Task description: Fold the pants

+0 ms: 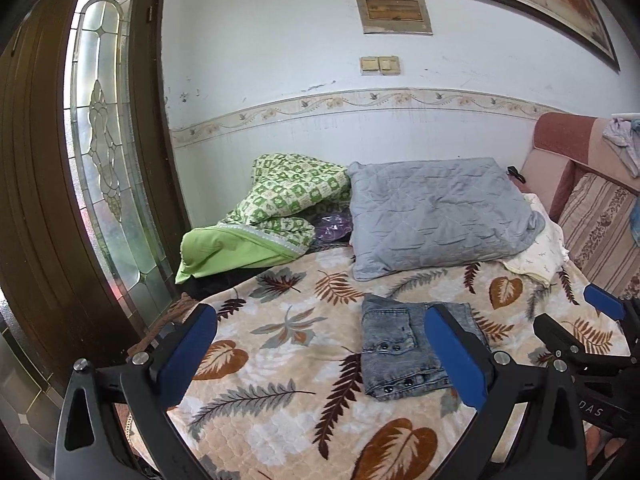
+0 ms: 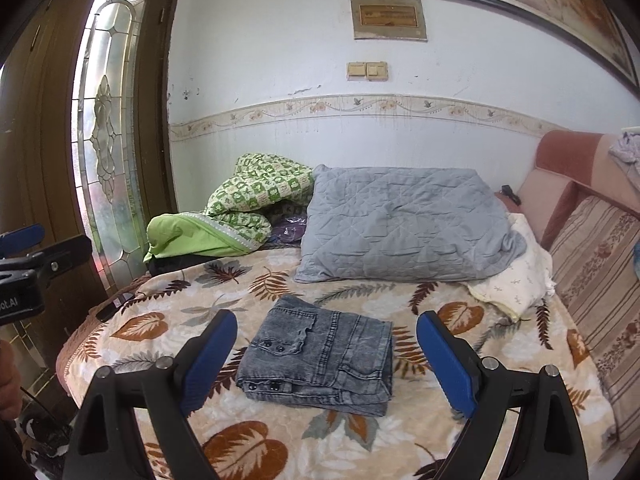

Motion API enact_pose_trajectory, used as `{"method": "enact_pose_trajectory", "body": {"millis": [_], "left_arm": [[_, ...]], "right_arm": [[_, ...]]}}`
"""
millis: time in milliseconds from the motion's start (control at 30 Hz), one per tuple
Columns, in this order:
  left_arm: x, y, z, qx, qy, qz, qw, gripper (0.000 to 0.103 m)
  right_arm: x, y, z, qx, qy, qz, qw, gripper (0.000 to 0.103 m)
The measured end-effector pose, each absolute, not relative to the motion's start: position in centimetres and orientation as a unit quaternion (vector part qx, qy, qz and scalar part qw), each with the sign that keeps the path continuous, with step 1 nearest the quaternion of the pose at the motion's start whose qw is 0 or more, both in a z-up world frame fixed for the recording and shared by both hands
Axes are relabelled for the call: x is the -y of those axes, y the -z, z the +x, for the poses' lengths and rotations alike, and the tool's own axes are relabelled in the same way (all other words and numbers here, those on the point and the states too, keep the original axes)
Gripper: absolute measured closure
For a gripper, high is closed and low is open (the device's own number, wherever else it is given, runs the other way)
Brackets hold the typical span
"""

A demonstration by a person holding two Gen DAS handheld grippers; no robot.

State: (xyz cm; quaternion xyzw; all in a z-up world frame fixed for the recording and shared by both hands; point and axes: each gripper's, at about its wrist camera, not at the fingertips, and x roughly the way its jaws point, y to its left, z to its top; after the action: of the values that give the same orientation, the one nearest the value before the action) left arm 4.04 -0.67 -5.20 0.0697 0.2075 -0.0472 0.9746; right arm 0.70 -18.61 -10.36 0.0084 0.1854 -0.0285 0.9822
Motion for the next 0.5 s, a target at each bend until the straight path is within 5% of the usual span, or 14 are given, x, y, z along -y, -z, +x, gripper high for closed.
{"method": "enact_pose_trajectory", "body": {"millis": [500], "left_arm": [[-0.5,6.8,5.4,-0.230,0.048,0.057,0.970,0.000]], "right_arm": [[18.6,10.9,1.4,-0.197,0.031,0.020,0.980,0.010]]}}
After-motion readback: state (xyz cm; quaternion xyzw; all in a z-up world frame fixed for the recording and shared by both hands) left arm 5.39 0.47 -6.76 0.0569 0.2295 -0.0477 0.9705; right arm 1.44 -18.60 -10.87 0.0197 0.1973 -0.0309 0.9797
